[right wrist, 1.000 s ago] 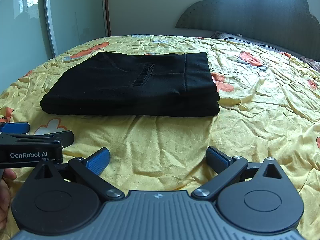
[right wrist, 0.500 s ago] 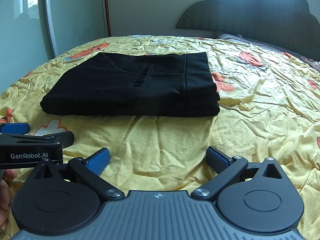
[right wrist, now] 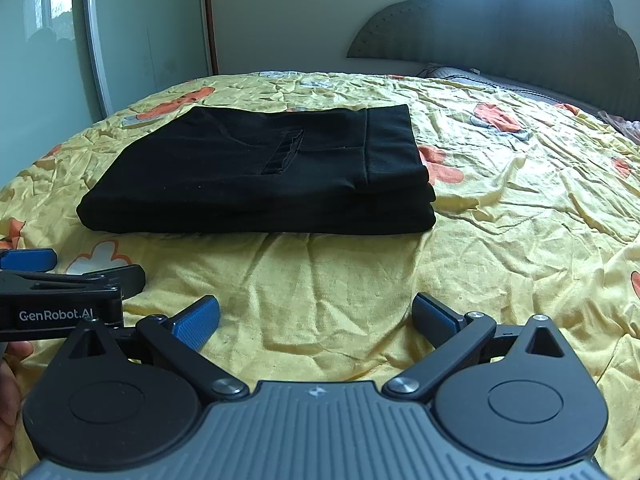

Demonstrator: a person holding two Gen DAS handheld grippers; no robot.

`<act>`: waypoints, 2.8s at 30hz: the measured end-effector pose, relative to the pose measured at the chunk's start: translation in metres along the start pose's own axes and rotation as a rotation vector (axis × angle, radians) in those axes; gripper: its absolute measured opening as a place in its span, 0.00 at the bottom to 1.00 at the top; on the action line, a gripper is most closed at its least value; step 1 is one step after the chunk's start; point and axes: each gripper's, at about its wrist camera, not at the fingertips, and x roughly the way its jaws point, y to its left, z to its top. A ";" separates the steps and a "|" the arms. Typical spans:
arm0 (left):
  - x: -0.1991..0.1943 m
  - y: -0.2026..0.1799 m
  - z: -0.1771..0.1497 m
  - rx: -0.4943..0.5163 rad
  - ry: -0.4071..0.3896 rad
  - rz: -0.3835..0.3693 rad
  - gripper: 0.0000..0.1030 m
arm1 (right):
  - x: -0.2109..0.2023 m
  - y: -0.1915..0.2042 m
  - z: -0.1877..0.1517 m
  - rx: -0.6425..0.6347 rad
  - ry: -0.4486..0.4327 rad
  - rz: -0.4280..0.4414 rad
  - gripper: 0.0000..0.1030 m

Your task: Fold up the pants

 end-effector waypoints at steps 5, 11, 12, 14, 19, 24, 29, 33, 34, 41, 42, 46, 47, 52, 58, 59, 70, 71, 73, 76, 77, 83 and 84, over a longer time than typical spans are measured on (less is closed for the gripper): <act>0.000 0.000 0.000 0.000 0.000 0.000 1.00 | -0.002 -0.008 -0.002 0.069 -0.013 -0.039 1.00; 0.000 0.000 0.000 0.000 0.000 0.000 1.00 | 0.002 -0.001 0.000 0.024 0.002 -0.056 1.00; 0.000 0.000 0.000 0.000 0.000 0.000 1.00 | 0.002 -0.003 0.000 0.026 0.002 -0.054 1.00; 0.000 0.000 0.000 0.000 0.000 0.000 1.00 | 0.002 -0.002 0.000 0.023 0.002 -0.056 1.00; 0.000 0.000 0.000 0.000 0.000 0.000 1.00 | 0.002 -0.003 0.000 0.026 0.001 -0.054 1.00; -0.001 0.000 0.000 -0.001 -0.001 0.000 1.00 | 0.002 -0.003 0.000 0.026 0.001 -0.054 1.00; -0.001 0.000 0.000 0.000 -0.001 -0.002 1.00 | 0.003 -0.003 -0.001 0.027 0.000 -0.053 1.00; -0.001 0.000 0.000 0.001 -0.001 0.000 1.00 | 0.002 -0.003 0.000 0.026 0.001 -0.055 1.00; -0.001 0.000 0.000 0.000 -0.001 -0.001 1.00 | 0.002 -0.003 0.000 0.026 0.001 -0.055 1.00; -0.001 0.000 0.000 0.000 -0.001 -0.001 1.00 | 0.002 -0.003 0.000 0.026 0.001 -0.054 1.00; -0.001 0.000 0.000 0.000 -0.001 -0.002 1.00 | 0.002 -0.003 0.000 0.027 0.001 -0.054 1.00; -0.001 0.000 0.000 0.000 -0.001 0.000 1.00 | 0.002 -0.003 0.000 0.027 0.000 -0.054 1.00; -0.001 0.000 0.000 0.000 -0.001 0.000 1.00 | 0.002 -0.003 0.000 0.027 0.000 -0.054 1.00; -0.001 -0.001 0.000 0.000 -0.001 0.000 1.00 | 0.002 -0.003 0.000 0.026 0.001 -0.055 1.00; -0.001 -0.001 0.000 0.000 -0.001 0.000 1.00 | 0.002 -0.002 0.000 0.027 0.000 -0.055 1.00; -0.001 -0.001 0.000 0.000 -0.001 0.000 1.00 | 0.002 -0.002 0.000 0.027 0.000 -0.055 1.00; -0.001 -0.001 -0.001 0.000 -0.002 0.000 1.00 | 0.002 -0.002 0.000 0.028 0.000 -0.055 1.00; -0.001 -0.001 -0.001 0.000 -0.002 0.000 1.00 | 0.002 -0.002 0.000 0.027 0.000 -0.055 1.00; -0.001 -0.001 -0.001 0.000 -0.002 0.000 1.00 | 0.002 -0.002 0.000 0.027 0.000 -0.055 1.00; -0.001 -0.001 -0.001 0.000 -0.002 0.000 1.00 | 0.002 -0.002 0.000 0.027 0.000 -0.055 1.00; -0.001 -0.001 -0.001 0.000 -0.002 0.000 1.00 | 0.002 -0.002 0.000 0.028 0.000 -0.055 1.00; -0.001 -0.001 -0.001 0.000 -0.002 0.000 1.00 | 0.002 -0.002 0.000 0.028 0.000 -0.055 1.00; -0.001 -0.001 -0.001 0.000 -0.002 0.000 1.00 | 0.001 -0.002 0.000 0.028 0.000 -0.055 1.00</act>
